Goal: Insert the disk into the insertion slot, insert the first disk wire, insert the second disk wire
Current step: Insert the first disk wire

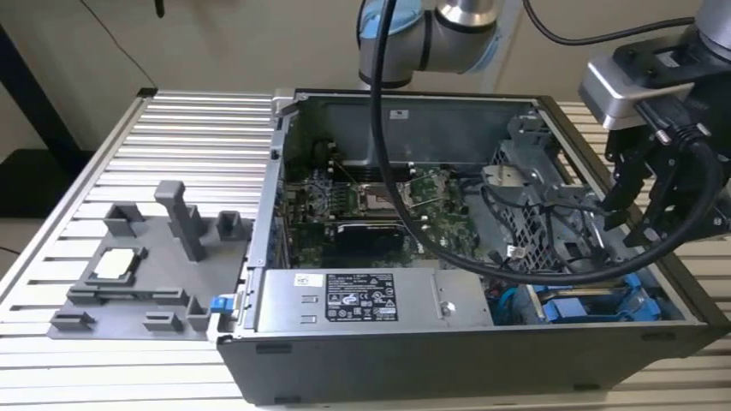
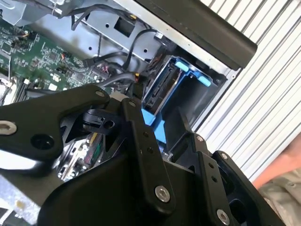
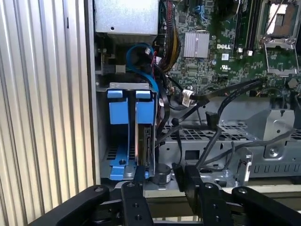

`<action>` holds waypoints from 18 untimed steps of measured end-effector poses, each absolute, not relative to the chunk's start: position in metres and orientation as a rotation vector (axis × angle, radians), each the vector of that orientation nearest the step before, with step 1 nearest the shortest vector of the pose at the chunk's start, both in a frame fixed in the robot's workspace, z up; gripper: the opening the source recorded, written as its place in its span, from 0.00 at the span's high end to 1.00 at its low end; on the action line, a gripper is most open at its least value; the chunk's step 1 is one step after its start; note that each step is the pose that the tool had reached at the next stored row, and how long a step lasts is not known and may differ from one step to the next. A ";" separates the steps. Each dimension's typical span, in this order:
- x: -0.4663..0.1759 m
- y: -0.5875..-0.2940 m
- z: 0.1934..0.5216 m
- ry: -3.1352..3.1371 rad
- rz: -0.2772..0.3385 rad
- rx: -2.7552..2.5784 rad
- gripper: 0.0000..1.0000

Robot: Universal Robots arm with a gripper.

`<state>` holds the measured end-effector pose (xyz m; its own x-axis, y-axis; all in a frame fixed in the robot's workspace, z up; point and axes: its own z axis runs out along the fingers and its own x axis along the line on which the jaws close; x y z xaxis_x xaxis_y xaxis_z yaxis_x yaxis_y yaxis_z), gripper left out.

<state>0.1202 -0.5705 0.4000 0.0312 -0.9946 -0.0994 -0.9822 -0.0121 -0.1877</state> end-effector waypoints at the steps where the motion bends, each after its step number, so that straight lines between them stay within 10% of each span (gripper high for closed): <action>1: 0.120 -0.570 0.399 2.043 -0.096 -2.100 0.53; 18: 0.115 -0.564 0.391 1.971 -0.147 -2.144 0.53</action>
